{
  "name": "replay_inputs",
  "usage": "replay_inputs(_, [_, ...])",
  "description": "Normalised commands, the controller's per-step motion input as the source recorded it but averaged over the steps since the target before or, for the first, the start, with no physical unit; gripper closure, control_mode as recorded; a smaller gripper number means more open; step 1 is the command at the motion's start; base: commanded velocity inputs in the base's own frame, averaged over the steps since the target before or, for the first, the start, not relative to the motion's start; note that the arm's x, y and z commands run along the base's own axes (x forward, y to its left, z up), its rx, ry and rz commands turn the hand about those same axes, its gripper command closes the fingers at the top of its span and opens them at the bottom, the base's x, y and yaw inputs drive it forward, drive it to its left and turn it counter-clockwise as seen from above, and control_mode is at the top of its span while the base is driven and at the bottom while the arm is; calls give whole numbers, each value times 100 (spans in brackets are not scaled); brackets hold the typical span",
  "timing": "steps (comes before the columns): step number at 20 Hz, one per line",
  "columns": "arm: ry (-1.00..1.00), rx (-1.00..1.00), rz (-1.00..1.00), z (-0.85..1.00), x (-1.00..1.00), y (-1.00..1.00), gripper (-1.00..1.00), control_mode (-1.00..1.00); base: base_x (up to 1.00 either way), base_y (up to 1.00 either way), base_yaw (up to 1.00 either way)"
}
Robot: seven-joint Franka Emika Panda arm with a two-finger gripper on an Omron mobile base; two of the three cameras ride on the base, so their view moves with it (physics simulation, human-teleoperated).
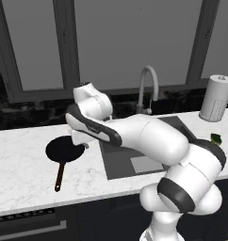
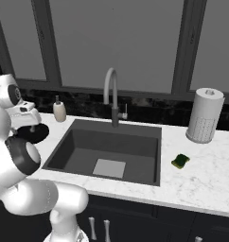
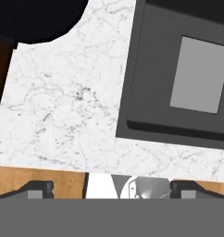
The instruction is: Pick the pan and sponge and place them into the sink. Then turn on the water.
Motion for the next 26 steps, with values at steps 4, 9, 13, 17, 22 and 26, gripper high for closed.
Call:
replay_inputs(4, [8, 0, 0, -26, 8, 46, -100, -100, 0, 0, 0])
replay_inputs(9, [6, 0, 0, -27, 9, 23, -100, -100, 0, 0, 0])
replay_inputs(13, [0, 2, 0, -25, 9, 17, -100, -100, 0, 0, 0])
replay_inputs(17, [0, 6, 0, -24, 13, 18, -100, -100, 0, 0, 0])
replay_inputs(22, [0, 5, 0, -25, 12, 28, -100, -100, 0, 0, 0])
replay_inputs(26, [0, 7, 0, -24, 14, 32, -100, -100, 0, 0, 0])
